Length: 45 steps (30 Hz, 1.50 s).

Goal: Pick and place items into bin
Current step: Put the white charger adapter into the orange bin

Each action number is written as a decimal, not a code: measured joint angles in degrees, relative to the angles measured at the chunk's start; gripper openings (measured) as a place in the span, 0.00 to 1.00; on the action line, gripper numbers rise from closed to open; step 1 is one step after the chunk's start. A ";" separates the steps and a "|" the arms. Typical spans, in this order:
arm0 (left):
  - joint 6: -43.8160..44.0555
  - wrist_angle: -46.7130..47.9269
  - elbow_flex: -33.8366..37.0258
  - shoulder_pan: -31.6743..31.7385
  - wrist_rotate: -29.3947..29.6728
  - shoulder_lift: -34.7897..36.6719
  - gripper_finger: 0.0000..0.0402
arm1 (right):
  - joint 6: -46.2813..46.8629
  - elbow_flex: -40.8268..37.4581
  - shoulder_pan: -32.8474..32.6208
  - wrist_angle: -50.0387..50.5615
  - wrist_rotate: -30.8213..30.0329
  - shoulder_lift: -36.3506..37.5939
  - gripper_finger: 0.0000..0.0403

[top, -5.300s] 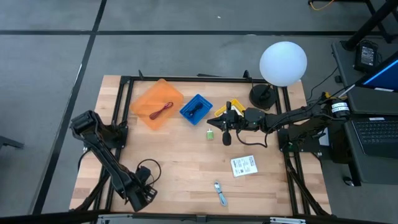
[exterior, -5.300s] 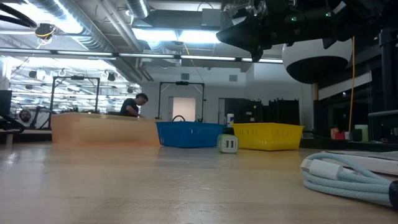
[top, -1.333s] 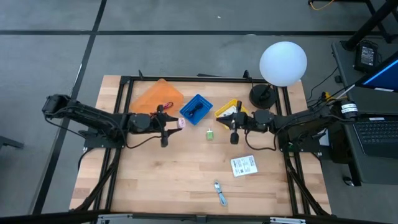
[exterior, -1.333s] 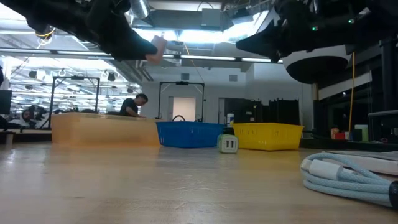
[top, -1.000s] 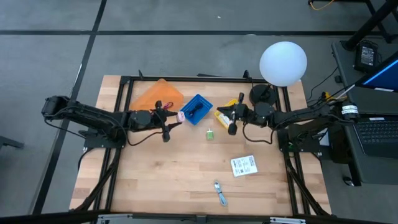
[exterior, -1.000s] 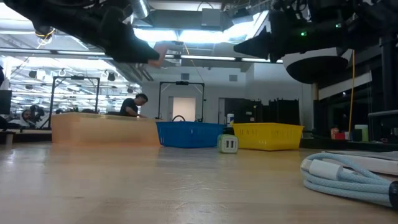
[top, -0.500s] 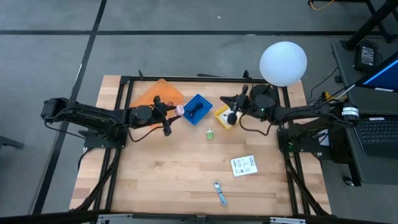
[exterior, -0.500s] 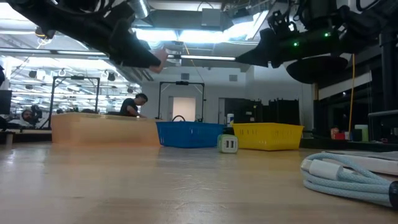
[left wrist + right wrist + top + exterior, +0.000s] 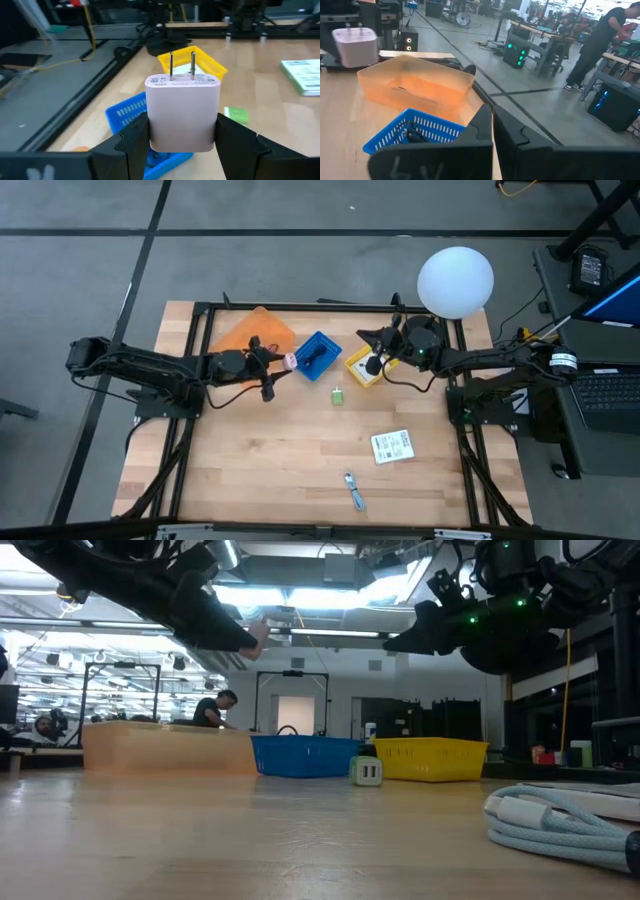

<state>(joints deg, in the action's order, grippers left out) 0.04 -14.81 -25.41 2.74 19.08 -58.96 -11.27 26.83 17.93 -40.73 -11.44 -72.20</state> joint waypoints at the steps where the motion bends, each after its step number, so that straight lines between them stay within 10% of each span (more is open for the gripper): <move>1: 0.12 0.06 0.00 0.00 -0.86 0.00 0.46 | 0.02 0.00 0.04 -0.04 0.00 0.00 0.00; 45: 15.17 13.67 -0.55 -0.54 -14.32 0.00 0.46 | 3.51 0.00 0.03 2.54 2.60 0.00 0.00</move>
<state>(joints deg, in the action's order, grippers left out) 15.20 -1.14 -25.96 2.20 4.75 -58.96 -7.75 26.83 17.96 -38.19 -8.84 -72.20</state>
